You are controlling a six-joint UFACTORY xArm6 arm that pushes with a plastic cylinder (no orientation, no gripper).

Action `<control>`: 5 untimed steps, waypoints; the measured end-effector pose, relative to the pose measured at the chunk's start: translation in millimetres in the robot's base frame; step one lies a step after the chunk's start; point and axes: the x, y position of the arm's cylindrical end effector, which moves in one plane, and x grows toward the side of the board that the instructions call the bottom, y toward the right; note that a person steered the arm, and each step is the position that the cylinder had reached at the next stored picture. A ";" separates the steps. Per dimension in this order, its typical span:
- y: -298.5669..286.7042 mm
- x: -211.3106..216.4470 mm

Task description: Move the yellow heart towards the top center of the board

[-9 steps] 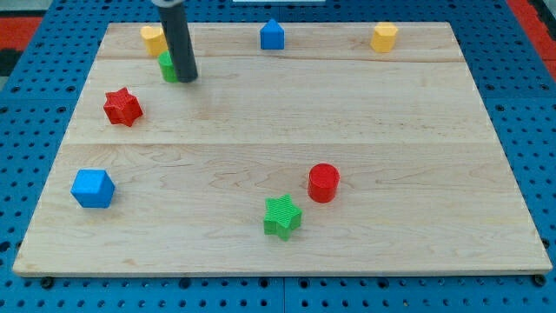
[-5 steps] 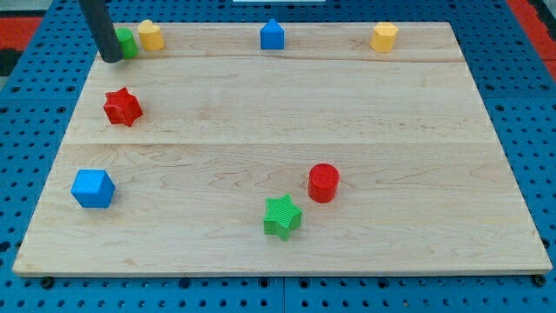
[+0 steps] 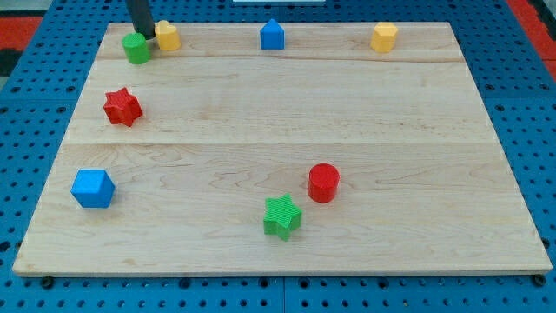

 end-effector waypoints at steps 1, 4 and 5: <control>6.4 -0.6; 33.2 -0.6; 33.2 -0.6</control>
